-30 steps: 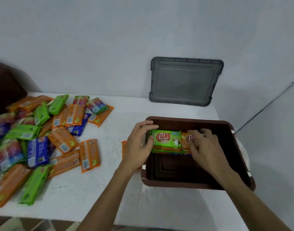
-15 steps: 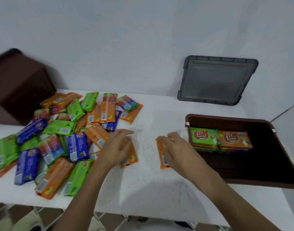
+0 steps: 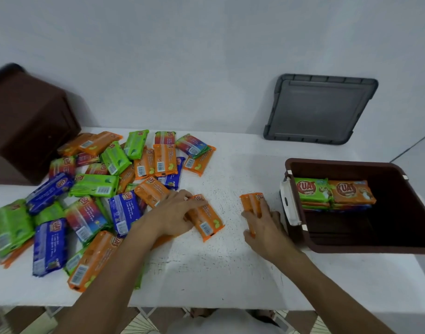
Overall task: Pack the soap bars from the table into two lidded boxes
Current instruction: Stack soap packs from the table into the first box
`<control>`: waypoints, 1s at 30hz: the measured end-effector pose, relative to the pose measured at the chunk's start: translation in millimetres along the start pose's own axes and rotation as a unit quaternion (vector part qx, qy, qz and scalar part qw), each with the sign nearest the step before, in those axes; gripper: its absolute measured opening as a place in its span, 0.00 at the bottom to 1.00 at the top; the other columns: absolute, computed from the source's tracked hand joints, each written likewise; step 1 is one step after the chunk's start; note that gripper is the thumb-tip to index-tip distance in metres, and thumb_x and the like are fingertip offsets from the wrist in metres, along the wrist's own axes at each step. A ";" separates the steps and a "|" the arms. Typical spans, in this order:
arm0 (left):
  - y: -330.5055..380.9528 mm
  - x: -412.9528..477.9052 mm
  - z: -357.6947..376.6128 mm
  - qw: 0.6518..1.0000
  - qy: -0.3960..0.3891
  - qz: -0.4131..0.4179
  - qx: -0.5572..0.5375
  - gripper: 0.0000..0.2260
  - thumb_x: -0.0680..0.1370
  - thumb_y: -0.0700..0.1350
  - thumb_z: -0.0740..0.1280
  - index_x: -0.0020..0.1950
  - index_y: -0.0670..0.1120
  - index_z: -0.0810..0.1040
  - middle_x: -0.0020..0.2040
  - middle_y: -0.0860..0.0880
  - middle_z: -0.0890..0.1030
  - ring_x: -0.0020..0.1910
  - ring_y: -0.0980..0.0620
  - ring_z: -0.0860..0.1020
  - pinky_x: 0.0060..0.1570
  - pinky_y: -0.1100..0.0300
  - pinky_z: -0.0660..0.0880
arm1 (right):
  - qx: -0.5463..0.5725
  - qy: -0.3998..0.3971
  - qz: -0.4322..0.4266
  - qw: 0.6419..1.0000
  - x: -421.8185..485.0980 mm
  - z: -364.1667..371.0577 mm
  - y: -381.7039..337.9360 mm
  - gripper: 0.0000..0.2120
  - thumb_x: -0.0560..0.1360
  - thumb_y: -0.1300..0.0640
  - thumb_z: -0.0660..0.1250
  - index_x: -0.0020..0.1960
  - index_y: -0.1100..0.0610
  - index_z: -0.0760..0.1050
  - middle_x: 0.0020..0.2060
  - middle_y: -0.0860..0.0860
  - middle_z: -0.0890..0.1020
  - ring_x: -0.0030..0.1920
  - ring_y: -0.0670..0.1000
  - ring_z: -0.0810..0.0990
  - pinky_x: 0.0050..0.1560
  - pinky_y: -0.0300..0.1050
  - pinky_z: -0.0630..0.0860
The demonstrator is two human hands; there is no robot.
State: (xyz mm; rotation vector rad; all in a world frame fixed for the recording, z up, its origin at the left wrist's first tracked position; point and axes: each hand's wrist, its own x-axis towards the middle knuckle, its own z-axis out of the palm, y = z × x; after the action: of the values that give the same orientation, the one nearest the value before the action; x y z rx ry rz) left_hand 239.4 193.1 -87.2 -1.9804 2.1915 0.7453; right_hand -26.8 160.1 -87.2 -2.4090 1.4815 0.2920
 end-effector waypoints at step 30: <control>44.3 0.9 3.7 0.866 0.302 0.021 -0.399 0.12 0.83 0.43 0.55 0.61 0.55 0.75 0.45 0.54 0.81 0.40 0.54 0.80 0.34 0.63 0.77 | 0.473 0.174 -0.075 0.861 -37.8 -122.0 56.3 0.14 0.79 0.60 0.65 0.63 0.50 0.74 0.58 0.47 0.79 0.52 0.47 0.83 0.42 0.39 0.82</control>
State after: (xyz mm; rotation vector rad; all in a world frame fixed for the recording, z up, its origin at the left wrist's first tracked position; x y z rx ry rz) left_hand 196.0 195.4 -78.0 -2.8871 2.4917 1.3690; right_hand -92.0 124.5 30.9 -1.7550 1.1279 -0.7765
